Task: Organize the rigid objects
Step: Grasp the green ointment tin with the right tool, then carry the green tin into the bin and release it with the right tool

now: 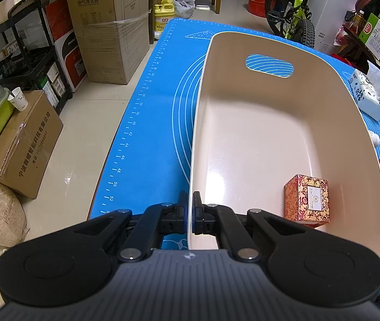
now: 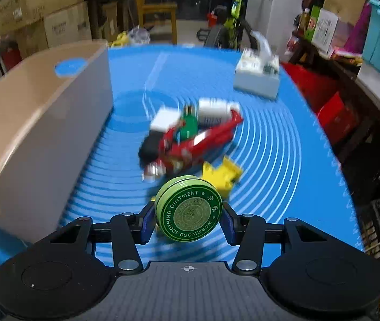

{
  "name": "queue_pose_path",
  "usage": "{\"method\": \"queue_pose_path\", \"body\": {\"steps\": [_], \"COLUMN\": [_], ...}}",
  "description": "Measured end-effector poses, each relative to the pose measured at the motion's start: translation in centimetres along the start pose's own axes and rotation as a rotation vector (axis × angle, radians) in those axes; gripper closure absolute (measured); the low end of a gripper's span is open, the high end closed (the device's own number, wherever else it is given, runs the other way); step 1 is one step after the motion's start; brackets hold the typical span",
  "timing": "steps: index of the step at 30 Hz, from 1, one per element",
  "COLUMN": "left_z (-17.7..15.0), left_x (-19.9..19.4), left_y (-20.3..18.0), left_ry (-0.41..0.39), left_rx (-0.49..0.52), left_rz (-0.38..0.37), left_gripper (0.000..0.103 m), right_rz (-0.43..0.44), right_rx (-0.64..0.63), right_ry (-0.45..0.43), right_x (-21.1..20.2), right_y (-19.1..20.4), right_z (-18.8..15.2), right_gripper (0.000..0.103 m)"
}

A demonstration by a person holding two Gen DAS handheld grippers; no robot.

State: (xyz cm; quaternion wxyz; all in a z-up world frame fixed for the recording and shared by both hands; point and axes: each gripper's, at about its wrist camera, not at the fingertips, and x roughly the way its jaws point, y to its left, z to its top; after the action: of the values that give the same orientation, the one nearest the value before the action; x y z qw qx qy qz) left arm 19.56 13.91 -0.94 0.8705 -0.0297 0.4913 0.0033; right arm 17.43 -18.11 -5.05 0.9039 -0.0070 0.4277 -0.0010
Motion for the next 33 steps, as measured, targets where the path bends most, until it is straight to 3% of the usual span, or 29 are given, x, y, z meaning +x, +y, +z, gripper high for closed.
{"method": "queue_pose_path", "body": {"steps": [11, 19, 27, 33], "left_z": [0.0, 0.0, 0.0, 0.0], "left_x": [0.0, 0.0, 0.0, 0.1], "left_y": [0.0, 0.0, -0.1, -0.3], "left_ry": [0.000, 0.000, 0.000, 0.000], "left_rx": [0.000, 0.000, -0.001, 0.002], "left_rz": [0.001, 0.000, 0.000, 0.001], "left_gripper": [0.099, 0.099, 0.099, 0.099], "right_rz": [0.003, 0.115, 0.175, 0.192], "right_rx": [-0.018, -0.129, -0.259, -0.306], "right_ry": [-0.165, -0.190, -0.138, -0.040], "right_x": [-3.9, -3.6, -2.1, -0.4], "right_y": [2.9, 8.5, 15.5, 19.0], "right_z": [6.1, 9.5, 10.3, 9.5], "right_gripper": [0.048, 0.048, 0.048, 0.048]}}
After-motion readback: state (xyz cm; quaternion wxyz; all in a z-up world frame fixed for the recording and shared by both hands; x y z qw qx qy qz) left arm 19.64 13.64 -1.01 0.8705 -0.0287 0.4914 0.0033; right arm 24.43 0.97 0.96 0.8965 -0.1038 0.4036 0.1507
